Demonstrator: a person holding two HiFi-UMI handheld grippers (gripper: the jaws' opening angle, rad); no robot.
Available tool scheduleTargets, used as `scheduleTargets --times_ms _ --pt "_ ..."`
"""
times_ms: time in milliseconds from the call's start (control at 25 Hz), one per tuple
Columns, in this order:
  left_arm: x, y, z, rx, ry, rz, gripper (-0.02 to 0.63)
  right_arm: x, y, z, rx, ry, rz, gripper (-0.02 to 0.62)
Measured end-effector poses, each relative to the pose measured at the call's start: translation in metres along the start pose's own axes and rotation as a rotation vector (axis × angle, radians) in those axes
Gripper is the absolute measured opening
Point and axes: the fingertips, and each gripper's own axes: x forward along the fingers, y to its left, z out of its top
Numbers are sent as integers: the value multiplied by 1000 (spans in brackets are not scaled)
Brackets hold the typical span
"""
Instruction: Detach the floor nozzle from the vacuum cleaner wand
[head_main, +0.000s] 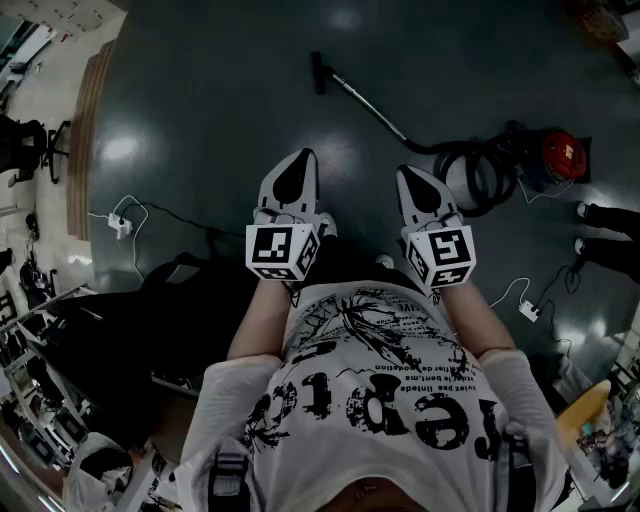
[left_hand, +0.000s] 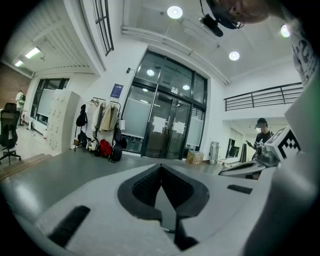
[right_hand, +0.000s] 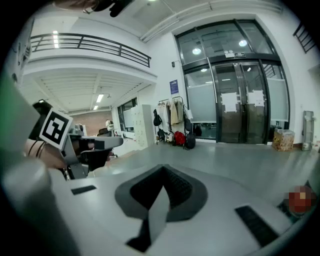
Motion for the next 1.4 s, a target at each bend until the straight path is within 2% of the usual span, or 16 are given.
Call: scheduleTargets --times_ms 200,360,440,640,840,1040,1120,1240,1400 --pt "20 70 5 9 26 -17 3 54 26 14 11 -11 -13 3" --pt "42 102 -8 13 70 -13 3 93 25 19 82 19 17 3" --pt "57 114 -20 2 99 -12 3 116 17 22 84 24 27 3" --pt "128 150 -24 -2 145 30 4 195 -35 29 92 41 62 2" --pt "197 197 9 -9 158 133 3 276 -97 60 234 53 87 3" --pt "266 232 36 -19 139 166 4 339 -140 90 190 40 100 3" --pt "296 242 34 -34 154 147 3 362 -151 95 184 49 98 3" --pt "342 262 28 -29 201 74 3 399 -157 100 188 61 79 3" --pt "401 301 22 -37 255 -47 3 449 -164 108 196 82 -13 3"
